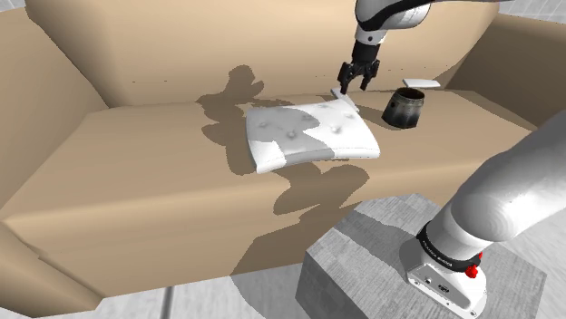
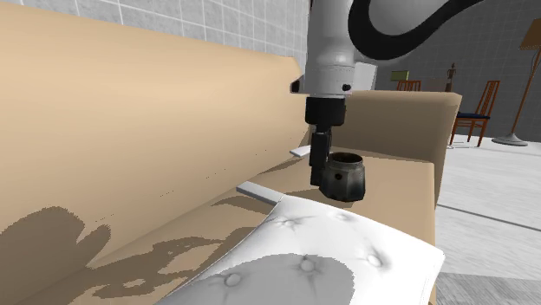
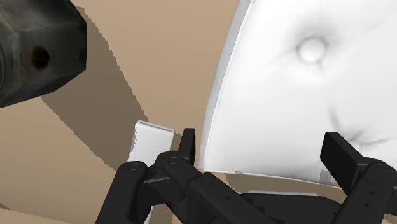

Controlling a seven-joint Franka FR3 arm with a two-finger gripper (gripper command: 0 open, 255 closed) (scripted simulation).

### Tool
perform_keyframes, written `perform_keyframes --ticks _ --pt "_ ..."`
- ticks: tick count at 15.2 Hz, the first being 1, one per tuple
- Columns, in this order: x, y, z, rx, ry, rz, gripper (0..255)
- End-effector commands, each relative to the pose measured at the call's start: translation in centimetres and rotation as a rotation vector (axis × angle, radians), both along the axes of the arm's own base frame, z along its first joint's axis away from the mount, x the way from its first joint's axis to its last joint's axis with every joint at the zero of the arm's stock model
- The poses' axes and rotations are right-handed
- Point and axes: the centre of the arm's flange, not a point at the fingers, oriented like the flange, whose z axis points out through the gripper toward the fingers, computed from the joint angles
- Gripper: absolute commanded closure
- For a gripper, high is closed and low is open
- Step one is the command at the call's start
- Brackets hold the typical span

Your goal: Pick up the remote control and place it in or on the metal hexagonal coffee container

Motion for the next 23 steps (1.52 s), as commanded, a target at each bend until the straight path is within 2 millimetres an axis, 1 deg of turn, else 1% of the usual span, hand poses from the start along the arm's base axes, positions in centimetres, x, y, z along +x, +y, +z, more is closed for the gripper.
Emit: perform_keyframes --ticks 1,10,17,23 --pt "1.6 -1.8 -1.3 -0.008 0.001 -0.012 0" --pt "8.7 -9.5 -6.3 -0.040 0.002 -0.068 0" --pt "13.7 -15.7 -10.0 -0.064 0.003 -0.111 0" --pt "13.8 -15.9 -13.1 -0.064 0.003 -0.111 0"
